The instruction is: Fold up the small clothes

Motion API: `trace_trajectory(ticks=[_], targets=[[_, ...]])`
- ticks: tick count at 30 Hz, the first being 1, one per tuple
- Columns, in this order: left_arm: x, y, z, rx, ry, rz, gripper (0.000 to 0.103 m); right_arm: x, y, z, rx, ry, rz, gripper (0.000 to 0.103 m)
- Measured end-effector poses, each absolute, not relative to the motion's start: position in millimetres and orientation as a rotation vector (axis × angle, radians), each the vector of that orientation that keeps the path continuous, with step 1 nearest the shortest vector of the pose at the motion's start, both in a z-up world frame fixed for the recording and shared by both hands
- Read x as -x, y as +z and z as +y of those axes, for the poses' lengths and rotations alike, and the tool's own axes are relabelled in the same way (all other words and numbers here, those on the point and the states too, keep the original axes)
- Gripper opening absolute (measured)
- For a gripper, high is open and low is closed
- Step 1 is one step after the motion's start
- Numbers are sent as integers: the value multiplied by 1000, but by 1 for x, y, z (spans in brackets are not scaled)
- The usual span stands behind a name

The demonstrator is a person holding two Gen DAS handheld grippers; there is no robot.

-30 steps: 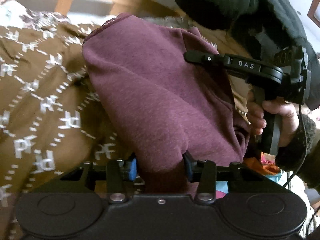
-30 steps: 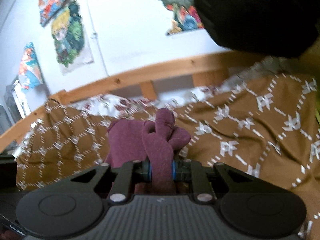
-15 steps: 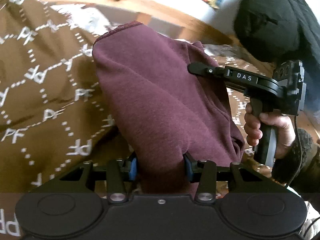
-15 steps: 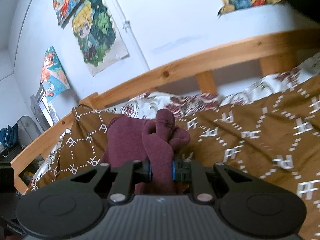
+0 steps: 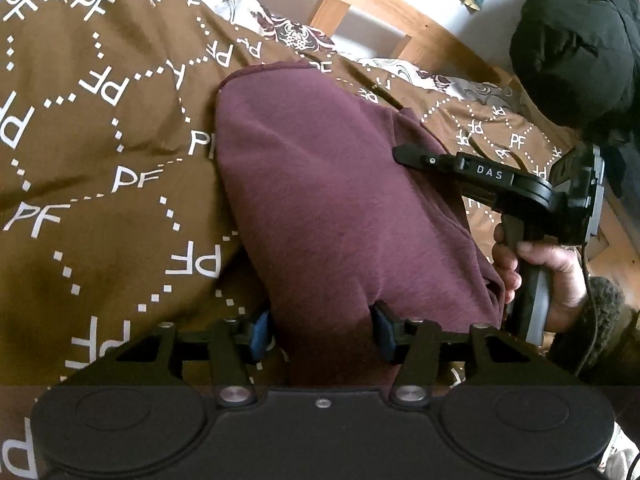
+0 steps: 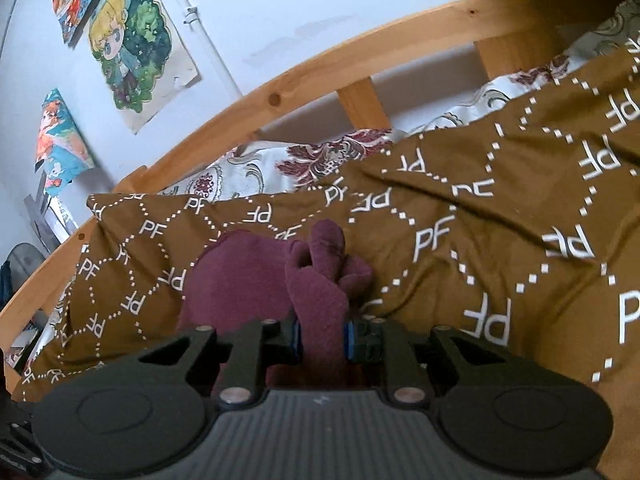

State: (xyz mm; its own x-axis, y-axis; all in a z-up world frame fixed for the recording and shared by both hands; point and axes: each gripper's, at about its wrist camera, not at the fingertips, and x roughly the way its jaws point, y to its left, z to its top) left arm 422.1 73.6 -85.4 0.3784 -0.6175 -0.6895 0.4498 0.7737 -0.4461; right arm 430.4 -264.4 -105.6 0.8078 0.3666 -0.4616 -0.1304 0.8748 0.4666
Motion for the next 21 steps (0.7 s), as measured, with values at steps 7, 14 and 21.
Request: trace_trajectory(ticks=[7, 14, 21], targets=[[-422, -84, 70, 153, -631, 962, 82, -427, -110, -267, -419, 237, 574, 55], [-422, -78, 70, 170, -570, 942, 96, -415, -110, -271, -383, 208, 578, 84], [-418, -73, 70, 161, -437, 892, 102, -399, -103, -267, -312, 177, 558, 101]])
